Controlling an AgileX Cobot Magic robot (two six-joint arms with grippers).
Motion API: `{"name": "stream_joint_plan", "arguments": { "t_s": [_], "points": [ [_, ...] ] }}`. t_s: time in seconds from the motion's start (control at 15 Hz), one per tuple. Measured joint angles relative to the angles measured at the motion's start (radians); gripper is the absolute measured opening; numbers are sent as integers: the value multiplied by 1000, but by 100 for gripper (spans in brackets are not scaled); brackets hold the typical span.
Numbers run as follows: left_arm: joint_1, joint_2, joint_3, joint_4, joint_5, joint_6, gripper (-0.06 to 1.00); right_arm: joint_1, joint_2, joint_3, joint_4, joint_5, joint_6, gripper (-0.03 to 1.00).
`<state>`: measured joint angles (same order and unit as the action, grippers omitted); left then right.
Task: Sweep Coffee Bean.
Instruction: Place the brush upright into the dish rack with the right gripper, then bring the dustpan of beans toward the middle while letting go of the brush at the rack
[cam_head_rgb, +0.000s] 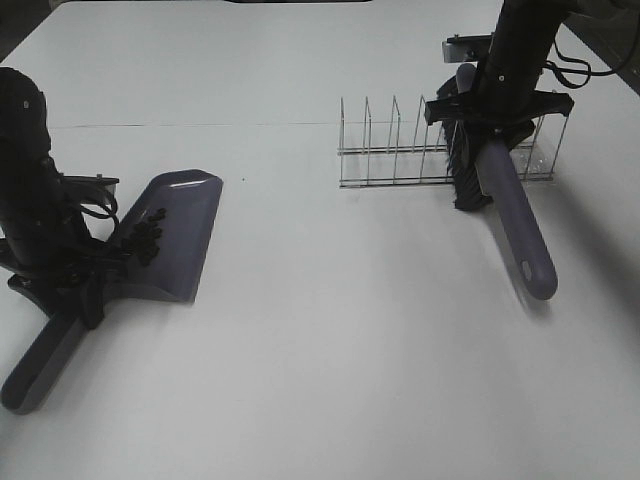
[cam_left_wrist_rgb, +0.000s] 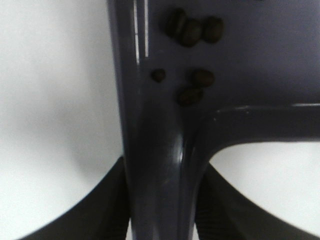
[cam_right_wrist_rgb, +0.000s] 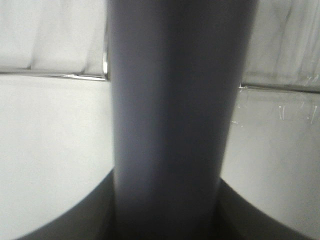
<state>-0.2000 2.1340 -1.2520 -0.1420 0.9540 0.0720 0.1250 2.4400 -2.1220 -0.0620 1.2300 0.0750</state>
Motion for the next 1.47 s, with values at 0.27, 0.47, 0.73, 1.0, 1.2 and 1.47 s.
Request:
{"name": "stream_joint_plan", "arguments": {
  "t_s": [0.27, 0.47, 0.73, 1.0, 1.2, 1.47],
  "points": [
    [0, 0, 0, 0, 0, 0, 31, 0, -4, -1, -23, -3, -2, 33],
    [0, 0, 0, 0, 0, 0, 31, 0, -4, -7, -25, -4, -22, 62],
    [0, 0, 0, 0, 0, 0, 31, 0, -19, -30, -12, -7, -33, 89],
    [0, 0, 0, 0, 0, 0, 31, 0, -74, -41, -3, -8, -33, 90],
    [0, 0, 0, 0, 0, -1, 31, 0, -157, -41, 15, -7, -33, 90],
    [0, 8, -36, 0, 34, -27, 31, 0, -277, -41, 131, -6, -37, 89]
  ]
}}
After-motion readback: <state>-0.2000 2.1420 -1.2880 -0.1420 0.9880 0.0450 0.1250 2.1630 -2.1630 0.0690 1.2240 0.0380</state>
